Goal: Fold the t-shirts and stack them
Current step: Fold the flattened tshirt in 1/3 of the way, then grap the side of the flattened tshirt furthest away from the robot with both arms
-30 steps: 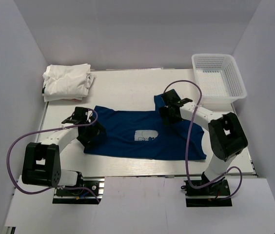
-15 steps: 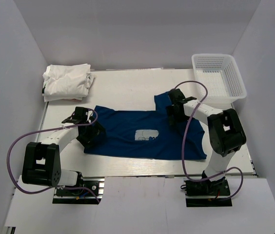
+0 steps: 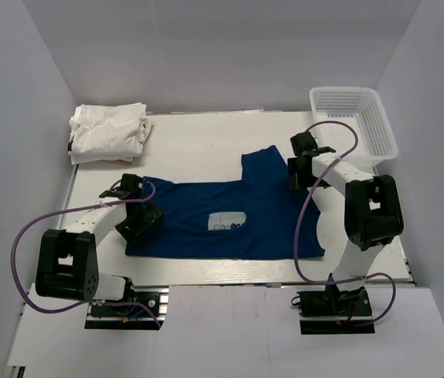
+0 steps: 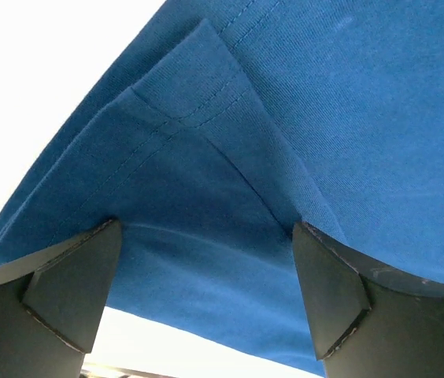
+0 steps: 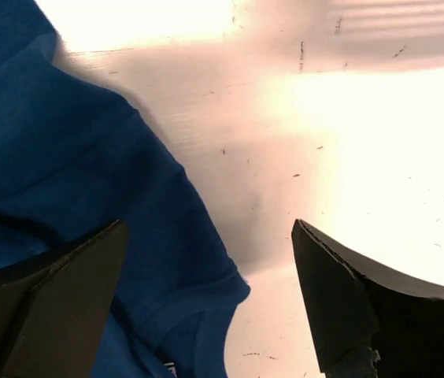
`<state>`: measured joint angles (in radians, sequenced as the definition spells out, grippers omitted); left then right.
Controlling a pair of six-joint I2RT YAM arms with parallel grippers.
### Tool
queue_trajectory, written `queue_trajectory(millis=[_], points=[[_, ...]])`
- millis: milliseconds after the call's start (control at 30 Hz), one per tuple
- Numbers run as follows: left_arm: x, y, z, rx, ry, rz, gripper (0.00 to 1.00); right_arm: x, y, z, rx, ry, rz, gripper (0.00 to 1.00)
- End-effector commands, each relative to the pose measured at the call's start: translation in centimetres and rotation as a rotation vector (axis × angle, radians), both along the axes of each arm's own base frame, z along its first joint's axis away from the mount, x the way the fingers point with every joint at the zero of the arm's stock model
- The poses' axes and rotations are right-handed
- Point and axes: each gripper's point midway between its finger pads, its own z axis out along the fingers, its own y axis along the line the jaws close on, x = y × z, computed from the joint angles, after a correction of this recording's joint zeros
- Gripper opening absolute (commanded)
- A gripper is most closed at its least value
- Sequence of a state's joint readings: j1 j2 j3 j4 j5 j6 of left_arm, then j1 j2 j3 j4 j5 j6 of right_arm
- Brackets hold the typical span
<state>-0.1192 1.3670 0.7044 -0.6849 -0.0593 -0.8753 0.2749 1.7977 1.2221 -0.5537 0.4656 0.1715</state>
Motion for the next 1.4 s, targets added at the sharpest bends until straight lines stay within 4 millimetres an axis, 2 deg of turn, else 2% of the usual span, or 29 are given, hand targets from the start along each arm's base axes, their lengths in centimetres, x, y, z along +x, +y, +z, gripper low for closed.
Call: queue_trajectory(millis=[0,33,100,133,167,233,267,300,333,367,400,467,500,533,567,600,667,700,767,800,833,900,933,1000,1067,1167,1267,1300,1367], points=[[-0.4,1.8,0.8,0.09,0.017,0.012,1.0,0.9,1.0,2.7,0.058,-0.047,0.024,0.9],[0.6,1.7,1.8,0.089,-0.011,0.004,1.0,0.9,3.0,2.9,0.148,-0.039,0.082,0.9],[2.3,1.2,3.6,0.065,-0.071,-0.011,1.0,1.6,4.9,5.1,0.214,-0.09,0.193,0.9],[3.9,1.1,5.2,0.066,-0.124,-0.029,1.0,2.2,7.3,6.1,0.309,-0.127,0.262,0.9],[4.7,0.9,6.2,0.06,-0.152,-0.044,1.0,2.6,7.7,8.0,0.334,-0.176,0.282,0.9],[7.0,0.7,8.9,0.065,-0.239,-0.073,1.0,3.1,9.0,9.3,0.397,-0.214,0.314,0.9],[7.9,0.7,9.4,0.068,-0.257,-0.083,1.0,4.2,9.9,10.9,0.433,-0.266,0.329,0.9],[8.6,1.1,9.2,0.098,-0.249,-0.081,1.0,4.5,10.2,10.9,0.437,-0.272,0.334,0.9],[10.0,0.9,10.4,0.096,-0.279,-0.079,1.0,4.8,10.8,10.9,0.467,-0.271,0.354,0.9],[10.6,1.1,10.4,0.112,-0.269,-0.088,1.0,5.4,11.2,11.4,0.483,-0.282,0.346,0.9],[11.4,1.4,10.4,0.132,-0.266,-0.093,1.0,6.4,11.2,10.9,0.478,-0.276,0.333,0.9],[13.0,1.4,9.4,0.149,-0.223,-0.102,1.0,7.8,11.4,11.6,0.484,-0.306,0.302,0.9],[13.4,1.4,8.9,0.154,-0.209,-0.114,1.0,8.9,11.0,10.7,0.454,-0.303,0.277,0.9],[14.4,1.5,9.0,0.162,-0.218,-0.11,1.0,9.8,11.3,11.6,0.453,-0.328,0.279,0.9],[15.0,1.8,7.7,0.17,-0.192,-0.116,1.0,10.3,11.1,11.6,0.442,-0.335,0.272,0.9],[15.8,2.0,7.7,0.184,-0.197,-0.11,1.0,11.6,11.4,12.6,0.442,-0.365,0.28,0.9],[17.0,2.0,7.4,0.192,-0.204,-0.106,1.0,12.5,11.6,10.3,0.426,-0.321,0.285,0.9],[17.9,2.6,6.9,0.207,-0.202,-0.09,0.97,13.2,11.9,11.1,0.429,-0.341,0.29,0.9],[19.5,2.5,6.6,0.211,-0.241,-0.098,0.92,14.1,12.2,9.5,0.422,-0.305,0.295,0.9],[20.4,3.1,6.8,0.212,-0.252,-0.083,0.87,14.7,12.6,10.0,0.431,-0.317,0.305,0.9],[21.0,3.6,5.7,0.214,-0.228,-0.072,0.84,15.1,12.8,8.8,0.423,-0.292,0.306,0.9],[22.3,4.1,5.7,0.22,-0.23,-0.07,0.75,15.6,12.9,9.0,0.42,-0.296,0.309,0.9],[22.3,4.1,5.1,0.22,-0.209,-0.073,0.72,15.8,12.9,8.1,0.414,-0.283,0.313,0.9],[22.3,3.6,3.4,0.178,-0.173,-0.097,0.64,16.1,12.5,7.8,0.399,-0.283,0.308,0.9],[21.3,3.1,1.5,0.151,-0.123,-0.121,0.6,16.2,12.4,7.0,0.379,-0.273,0.309,0.9],[19.6,2.8,0.0,0.126,-0.074,-0.133,0.55,16.5,11.8,6.1,0.357,-0.261,0.297,0.9],[18.5,2.8,-0.8,0.126,-0.053,-0.134,0.54,16.4,11.9,6.2,0.348,-0.263,0.304,0.9],[18.8,3.1,-0.7,0.139,-0.062,-0.129,0.54,16.4,12.0,5.8,0.35,-0.256,0.305,0.9],[18.5,3.3,-0.7,0.152,-0.06,-0.125,0.47,16.5,11.8,5.7,0.346,-0.256,0.3,0.9]])
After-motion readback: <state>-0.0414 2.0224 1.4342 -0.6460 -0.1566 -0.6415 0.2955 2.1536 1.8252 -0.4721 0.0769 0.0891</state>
